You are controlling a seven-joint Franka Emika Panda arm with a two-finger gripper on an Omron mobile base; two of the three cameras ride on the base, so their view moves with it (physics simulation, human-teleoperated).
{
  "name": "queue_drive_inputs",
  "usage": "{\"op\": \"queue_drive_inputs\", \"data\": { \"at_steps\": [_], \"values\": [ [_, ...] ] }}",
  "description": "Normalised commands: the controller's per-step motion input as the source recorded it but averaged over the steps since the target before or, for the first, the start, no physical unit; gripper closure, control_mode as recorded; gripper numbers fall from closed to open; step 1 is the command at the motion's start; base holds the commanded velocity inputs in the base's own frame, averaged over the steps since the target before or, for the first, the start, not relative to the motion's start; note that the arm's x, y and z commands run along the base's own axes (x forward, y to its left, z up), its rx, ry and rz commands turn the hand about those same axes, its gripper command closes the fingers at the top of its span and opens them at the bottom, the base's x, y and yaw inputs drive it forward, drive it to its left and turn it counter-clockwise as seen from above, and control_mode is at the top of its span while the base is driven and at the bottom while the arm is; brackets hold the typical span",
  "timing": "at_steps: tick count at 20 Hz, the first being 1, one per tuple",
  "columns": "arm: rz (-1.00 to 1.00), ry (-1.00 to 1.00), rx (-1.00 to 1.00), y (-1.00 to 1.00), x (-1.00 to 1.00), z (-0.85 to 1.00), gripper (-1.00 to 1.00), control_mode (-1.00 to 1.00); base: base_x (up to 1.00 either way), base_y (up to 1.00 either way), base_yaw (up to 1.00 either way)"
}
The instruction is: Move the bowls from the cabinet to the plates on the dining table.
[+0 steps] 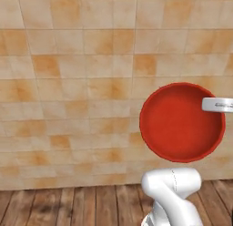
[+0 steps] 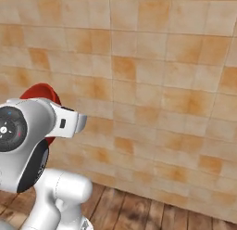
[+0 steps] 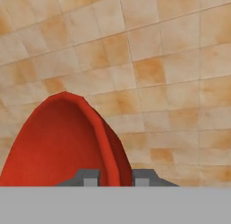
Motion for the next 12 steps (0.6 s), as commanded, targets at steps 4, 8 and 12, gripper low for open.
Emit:
{"op": "queue_drive_inputs", "data": {
  "at_steps": [4,8,12],
  "values": [
    [0.0,0.0,0.0,0.0,0.0,0.0,1.0,1.0,0.01,0.0,0.39],
    [0.0,0.0,0.0,0.0,0.0,0.0,1.0,1.0,0.0,-0.07,0.39],
    [0.0,0.0,0.0,0.0,0.0,0.0,1.0,1.0,0.0,0.0,0.4]
  ]
}}
